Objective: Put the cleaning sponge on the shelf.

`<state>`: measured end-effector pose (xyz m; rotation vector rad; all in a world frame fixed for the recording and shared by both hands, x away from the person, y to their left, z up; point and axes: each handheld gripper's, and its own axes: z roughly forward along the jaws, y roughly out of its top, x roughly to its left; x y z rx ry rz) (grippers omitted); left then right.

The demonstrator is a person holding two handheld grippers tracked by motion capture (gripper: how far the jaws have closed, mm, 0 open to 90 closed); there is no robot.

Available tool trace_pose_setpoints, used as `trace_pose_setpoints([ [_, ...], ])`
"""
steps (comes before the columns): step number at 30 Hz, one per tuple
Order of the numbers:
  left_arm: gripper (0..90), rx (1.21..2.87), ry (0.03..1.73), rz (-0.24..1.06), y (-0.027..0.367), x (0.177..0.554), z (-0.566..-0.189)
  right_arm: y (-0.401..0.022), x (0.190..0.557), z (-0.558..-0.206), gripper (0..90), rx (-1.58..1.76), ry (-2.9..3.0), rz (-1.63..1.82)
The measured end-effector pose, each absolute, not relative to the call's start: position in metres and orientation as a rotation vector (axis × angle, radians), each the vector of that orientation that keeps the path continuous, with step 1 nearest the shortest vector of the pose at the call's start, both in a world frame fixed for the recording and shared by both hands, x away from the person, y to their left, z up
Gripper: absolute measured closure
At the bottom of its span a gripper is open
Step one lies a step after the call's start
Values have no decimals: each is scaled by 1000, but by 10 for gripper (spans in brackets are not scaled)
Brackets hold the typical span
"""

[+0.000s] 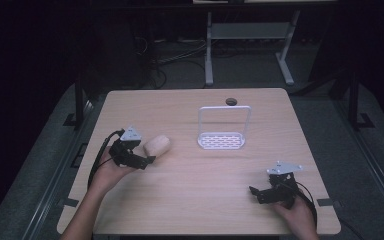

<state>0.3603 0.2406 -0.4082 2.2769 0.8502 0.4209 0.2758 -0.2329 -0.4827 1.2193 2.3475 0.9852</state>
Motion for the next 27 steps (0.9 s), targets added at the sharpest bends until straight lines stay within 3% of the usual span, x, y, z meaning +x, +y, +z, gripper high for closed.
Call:
trace_pose_setpoints([
  [27,135,2290,846,387,222,400,-414,-233,276,-483,13,1219,2348,985],
])
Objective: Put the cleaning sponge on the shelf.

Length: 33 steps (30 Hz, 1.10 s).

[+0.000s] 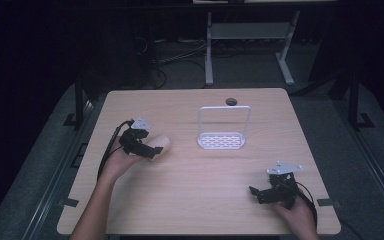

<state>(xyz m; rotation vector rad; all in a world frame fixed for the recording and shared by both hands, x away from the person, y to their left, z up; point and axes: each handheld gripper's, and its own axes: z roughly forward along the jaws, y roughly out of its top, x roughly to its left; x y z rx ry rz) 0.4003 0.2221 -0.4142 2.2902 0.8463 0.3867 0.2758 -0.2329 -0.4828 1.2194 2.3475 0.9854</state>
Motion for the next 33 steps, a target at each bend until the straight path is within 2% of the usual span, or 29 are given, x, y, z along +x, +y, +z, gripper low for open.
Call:
trace_pose_setpoints([
  [33,135,2375,866,331,209,417,-444,-233,276,-483,13,1219,2347,985],
])
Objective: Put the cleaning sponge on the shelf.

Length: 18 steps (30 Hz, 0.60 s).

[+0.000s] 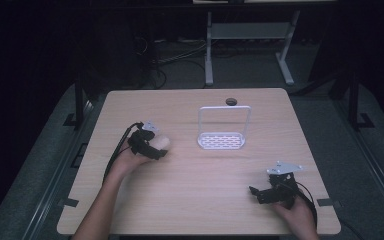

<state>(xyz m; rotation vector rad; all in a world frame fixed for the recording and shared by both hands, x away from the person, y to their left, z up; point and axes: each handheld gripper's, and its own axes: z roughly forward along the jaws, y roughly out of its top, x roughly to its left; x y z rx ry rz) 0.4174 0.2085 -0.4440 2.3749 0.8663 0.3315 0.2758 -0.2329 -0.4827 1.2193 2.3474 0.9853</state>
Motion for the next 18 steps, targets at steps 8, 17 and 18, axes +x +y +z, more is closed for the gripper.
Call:
trace_pose_setpoints([
  [8,141,2386,877,310,209,419,-447,-233,276,-483,13,1219,2348,985],
  [17,174,2389,887,299,209,420,-449,-233,276,-483,13,1219,2347,986],
  [18,181,2388,886,299,209,419,-449,-233,276,-483,13,1219,2347,986],
])
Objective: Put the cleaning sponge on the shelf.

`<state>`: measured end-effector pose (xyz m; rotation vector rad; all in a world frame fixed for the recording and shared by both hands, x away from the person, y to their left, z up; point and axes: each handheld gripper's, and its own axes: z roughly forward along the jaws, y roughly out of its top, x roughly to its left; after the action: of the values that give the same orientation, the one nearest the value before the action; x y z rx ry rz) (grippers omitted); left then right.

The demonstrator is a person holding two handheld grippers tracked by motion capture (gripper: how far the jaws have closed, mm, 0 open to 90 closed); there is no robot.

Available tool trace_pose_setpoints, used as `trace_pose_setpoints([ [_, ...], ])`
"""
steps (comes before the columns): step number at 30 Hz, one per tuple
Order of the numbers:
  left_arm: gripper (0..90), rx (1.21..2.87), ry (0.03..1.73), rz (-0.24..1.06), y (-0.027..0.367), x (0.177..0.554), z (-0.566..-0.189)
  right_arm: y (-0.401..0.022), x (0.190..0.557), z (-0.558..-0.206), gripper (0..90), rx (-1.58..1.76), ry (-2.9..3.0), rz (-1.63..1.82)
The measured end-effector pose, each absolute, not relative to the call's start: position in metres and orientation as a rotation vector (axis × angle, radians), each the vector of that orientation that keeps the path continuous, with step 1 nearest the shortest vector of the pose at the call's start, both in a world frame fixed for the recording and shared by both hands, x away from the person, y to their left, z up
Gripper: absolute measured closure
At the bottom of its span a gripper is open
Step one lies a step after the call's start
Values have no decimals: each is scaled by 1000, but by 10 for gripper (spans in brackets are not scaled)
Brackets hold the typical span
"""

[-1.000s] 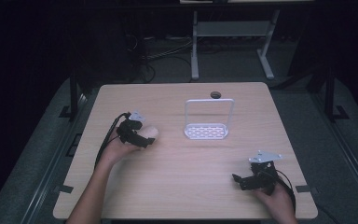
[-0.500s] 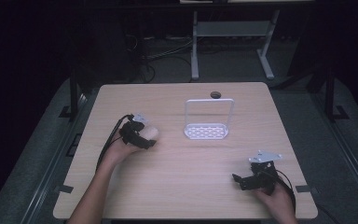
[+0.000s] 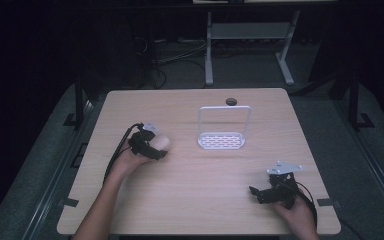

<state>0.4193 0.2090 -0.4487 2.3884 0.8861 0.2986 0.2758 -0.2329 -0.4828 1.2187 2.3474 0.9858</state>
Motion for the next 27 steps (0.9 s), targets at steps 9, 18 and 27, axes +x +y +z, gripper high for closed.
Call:
trace_pose_setpoints([
  [9,222,2390,890,281,211,420,-450,-233,276,-483,13,1219,2348,985],
  [18,289,2389,891,256,212,420,-451,-233,276,-483,13,1219,2347,985],
  [27,292,2380,877,248,210,417,-446,-233,276,-483,13,1219,2347,985],
])
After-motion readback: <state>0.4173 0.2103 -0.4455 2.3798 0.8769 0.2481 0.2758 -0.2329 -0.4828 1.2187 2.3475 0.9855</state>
